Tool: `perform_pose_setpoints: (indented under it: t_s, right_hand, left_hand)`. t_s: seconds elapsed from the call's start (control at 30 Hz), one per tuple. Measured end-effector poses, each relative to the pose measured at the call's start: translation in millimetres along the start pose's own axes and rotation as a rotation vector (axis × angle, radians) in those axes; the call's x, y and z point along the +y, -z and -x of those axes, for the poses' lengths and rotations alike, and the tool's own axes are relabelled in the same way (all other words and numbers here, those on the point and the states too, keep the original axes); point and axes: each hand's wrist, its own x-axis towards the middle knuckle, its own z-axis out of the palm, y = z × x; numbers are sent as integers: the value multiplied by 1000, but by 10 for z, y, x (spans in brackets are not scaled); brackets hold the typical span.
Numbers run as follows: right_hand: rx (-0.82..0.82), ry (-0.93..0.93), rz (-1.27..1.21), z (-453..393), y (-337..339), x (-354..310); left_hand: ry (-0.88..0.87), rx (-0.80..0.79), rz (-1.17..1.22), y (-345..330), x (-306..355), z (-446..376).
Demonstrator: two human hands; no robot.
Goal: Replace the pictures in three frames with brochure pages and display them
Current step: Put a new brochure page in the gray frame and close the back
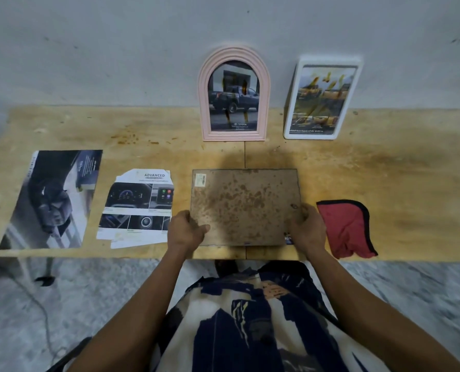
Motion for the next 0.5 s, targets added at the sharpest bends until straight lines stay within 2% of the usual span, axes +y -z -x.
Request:
perform_pose_setpoints:
  t_s: [0.13, 0.23, 0.4, 0.5]
  right_hand:
    - [17, -51, -44, -14, -30, -36]
    - [36, -25, -82, -33, 33, -77]
    - [92, 78, -162, -74, 261, -242]
    - [109, 118, -294, -115, 367, -407]
  left_hand:
    - [119, -72, 160, 59, 25, -60]
    - [166, -48, 233, 146, 36, -102]
    - [131, 16, 333, 377, 216, -169]
    - [124, 66, 432, 520, 375, -219]
